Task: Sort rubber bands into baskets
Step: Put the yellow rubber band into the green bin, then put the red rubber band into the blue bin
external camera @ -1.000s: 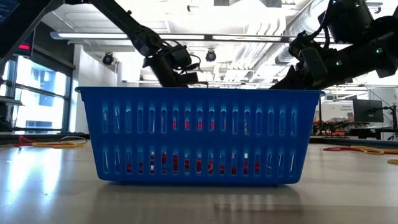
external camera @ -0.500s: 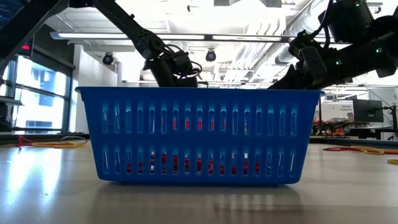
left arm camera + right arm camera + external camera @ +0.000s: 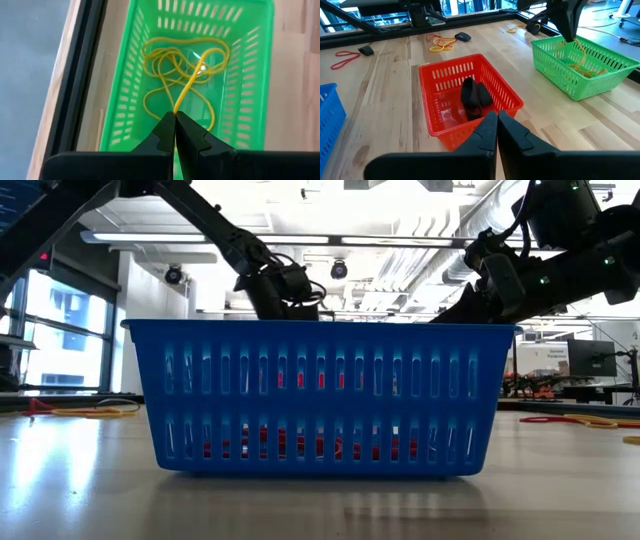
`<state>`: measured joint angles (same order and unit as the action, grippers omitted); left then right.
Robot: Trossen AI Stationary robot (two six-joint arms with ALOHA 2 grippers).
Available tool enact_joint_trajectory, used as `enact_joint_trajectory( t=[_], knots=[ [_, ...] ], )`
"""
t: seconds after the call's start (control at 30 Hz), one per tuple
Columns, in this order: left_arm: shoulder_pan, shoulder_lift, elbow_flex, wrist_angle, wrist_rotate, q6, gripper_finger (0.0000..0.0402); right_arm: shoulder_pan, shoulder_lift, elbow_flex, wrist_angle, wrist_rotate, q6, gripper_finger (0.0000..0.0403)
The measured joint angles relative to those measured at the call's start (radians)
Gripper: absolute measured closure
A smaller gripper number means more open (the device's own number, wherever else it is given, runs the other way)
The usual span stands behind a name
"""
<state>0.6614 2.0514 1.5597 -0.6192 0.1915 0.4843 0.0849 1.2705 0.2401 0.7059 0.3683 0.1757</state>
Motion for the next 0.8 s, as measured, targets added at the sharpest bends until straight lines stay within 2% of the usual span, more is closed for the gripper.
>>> enact_joint_trajectory(
  t=[0.17,0.3,0.7,0.8],
  knots=[
    [0.0,0.0,0.0,-0.012,-0.01,0.009,0.0401,0.0,0.0,0.0,0.001,0.0,0.001,0.0403],
    [-0.013,0.0,0.0,-0.014,-0.061,0.032,0.039,0.0,0.0,0.0,0.001,0.0,0.0,0.0403],
    [-0.029,0.0,0.0,-0.023,-0.076,0.043,0.0308,0.0,0.0,0.0,0.001,0.0,0.002,0.0403],
    [-0.034,-0.003,0.0,-0.035,-0.121,0.041,0.0296,0.0,0.0,0.0,-0.007,0.0,0.007,0.0403]
  ],
)
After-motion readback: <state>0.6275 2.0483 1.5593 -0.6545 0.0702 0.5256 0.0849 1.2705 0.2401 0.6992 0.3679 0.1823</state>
